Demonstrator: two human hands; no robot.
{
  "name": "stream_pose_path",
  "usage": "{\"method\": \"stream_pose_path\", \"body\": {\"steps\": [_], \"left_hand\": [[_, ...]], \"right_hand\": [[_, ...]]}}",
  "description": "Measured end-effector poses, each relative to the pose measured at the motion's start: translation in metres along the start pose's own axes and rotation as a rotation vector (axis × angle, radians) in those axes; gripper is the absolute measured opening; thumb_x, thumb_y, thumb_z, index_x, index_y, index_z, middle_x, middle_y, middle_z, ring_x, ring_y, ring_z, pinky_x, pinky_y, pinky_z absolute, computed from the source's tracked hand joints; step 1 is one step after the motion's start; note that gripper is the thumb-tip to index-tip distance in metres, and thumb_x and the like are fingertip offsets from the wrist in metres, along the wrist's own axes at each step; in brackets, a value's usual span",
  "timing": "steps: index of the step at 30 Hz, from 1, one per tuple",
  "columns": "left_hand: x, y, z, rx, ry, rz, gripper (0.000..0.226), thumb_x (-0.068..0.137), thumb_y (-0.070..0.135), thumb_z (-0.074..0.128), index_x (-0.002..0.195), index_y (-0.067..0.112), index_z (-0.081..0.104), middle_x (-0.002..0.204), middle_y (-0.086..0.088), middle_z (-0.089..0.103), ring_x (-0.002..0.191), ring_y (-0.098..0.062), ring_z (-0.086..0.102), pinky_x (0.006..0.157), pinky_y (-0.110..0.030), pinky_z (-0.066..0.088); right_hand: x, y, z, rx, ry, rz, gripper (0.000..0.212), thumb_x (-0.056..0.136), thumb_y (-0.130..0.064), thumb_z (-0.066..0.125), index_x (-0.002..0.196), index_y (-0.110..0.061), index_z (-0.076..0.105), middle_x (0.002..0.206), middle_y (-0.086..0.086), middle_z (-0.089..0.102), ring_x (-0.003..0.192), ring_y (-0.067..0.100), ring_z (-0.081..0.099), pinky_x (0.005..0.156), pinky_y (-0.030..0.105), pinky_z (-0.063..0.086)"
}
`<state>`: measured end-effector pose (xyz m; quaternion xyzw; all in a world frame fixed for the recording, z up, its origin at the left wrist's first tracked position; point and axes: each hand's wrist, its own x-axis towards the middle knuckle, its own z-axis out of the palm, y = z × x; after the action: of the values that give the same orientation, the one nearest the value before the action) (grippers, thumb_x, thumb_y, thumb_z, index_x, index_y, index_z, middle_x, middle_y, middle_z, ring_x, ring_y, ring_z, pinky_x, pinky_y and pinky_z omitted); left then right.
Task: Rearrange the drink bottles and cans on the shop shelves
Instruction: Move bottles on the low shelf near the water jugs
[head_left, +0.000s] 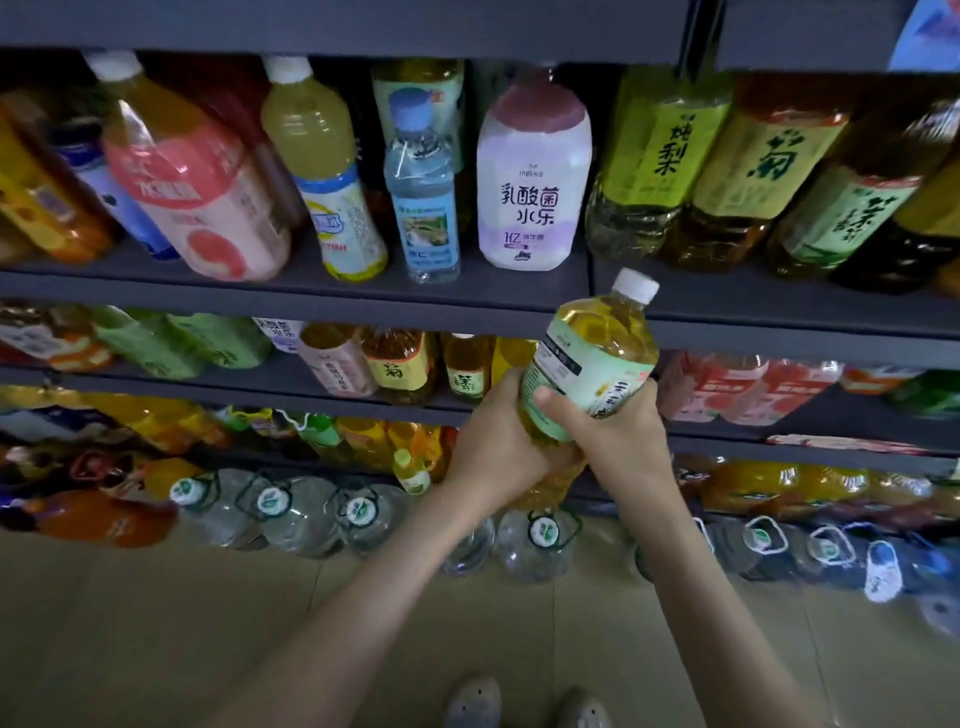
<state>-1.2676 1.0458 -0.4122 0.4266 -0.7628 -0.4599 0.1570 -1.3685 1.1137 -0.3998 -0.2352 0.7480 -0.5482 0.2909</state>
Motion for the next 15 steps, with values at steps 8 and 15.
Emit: {"method": "stream_pose_path", "body": {"steps": [8, 15], "left_hand": [[0.004, -0.004, -0.012, -0.024, -0.312, 0.052, 0.08, 0.069, 0.043, 0.079, 0.133, 0.043, 0.031, 0.132, 0.019, 0.045, 0.121, -0.001, 0.045, 0.094, -0.02, 0.041], [0.042, -0.006, -0.059, -0.004, 0.221, 0.266, 0.057, 0.088, 0.022, 0.064, 0.138, 0.023, 0.037, 0.125, 0.008, 0.052, 0.111, 0.0, 0.051, 0.099, -0.028, 0.045]], "right_hand": [[-0.012, 0.011, -0.005, 0.019, 0.161, 0.043, 0.056, 0.067, -0.034, 0.082, 0.111, -0.022, 0.049, 0.1, -0.01, 0.063, 0.087, 0.0, 0.06, 0.069, 0.015, 0.048], [0.0, -0.017, -0.025, 0.113, 0.233, -0.128, 0.056, 0.067, -0.033, 0.082, 0.114, -0.026, 0.051, 0.099, -0.012, 0.066, 0.09, 0.002, 0.063, 0.079, 0.029, 0.053]]}}
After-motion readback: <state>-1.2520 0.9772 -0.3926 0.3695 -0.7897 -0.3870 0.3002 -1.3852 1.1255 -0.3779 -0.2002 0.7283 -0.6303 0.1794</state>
